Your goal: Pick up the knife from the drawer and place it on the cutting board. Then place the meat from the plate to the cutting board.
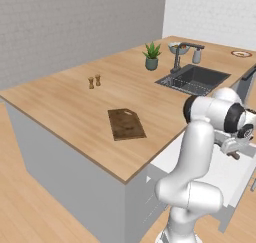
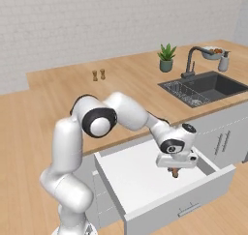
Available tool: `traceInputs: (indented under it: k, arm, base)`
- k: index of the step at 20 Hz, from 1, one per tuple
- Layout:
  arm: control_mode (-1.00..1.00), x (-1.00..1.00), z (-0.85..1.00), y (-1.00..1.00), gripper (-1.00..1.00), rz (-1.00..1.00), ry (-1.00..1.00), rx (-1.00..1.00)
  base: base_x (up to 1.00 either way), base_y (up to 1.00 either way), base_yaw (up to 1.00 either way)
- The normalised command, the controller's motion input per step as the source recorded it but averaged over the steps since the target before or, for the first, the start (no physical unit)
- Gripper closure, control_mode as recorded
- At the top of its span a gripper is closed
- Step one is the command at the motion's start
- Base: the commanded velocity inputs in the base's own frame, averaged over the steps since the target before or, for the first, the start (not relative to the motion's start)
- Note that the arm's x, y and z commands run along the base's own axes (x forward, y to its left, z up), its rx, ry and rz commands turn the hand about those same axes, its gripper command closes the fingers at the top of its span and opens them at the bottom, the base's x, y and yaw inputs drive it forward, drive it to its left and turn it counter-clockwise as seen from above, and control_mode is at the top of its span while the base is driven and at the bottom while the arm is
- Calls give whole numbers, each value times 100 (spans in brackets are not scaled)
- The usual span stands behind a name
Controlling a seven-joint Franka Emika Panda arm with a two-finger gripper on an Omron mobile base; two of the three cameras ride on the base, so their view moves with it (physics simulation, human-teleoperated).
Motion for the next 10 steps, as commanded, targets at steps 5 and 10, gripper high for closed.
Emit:
traceInputs:
  k: [5, 10]
  arm:
    - [-100, -8, 100, -1, 100, 0, -1, 0]
    - [-100, 14, 78, 52, 100, 0, -17, 0]
  base:
    - [0, 0, 0]
    - [0, 0, 0]
